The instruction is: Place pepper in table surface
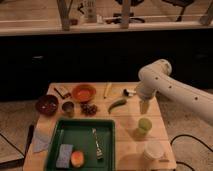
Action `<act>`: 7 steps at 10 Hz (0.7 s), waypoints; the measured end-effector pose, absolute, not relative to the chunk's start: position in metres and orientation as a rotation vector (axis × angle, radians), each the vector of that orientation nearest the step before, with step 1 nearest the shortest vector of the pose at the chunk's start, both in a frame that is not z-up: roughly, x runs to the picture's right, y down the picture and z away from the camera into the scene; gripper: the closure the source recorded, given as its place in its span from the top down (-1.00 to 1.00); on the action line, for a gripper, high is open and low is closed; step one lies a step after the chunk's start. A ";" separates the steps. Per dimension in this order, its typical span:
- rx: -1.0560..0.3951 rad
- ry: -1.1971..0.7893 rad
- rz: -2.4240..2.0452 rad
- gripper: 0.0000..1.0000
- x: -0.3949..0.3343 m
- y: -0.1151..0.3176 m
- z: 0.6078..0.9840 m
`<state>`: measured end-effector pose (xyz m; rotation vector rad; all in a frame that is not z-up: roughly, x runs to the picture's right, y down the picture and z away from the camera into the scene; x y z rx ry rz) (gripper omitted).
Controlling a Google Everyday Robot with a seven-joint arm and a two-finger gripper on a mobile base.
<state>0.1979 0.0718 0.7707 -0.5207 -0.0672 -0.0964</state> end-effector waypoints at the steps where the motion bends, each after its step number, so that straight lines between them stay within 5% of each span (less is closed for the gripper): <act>1: -0.517 -0.075 -0.104 0.60 0.193 0.068 0.776; 7: -0.508 -0.128 -0.109 0.60 0.177 0.057 0.800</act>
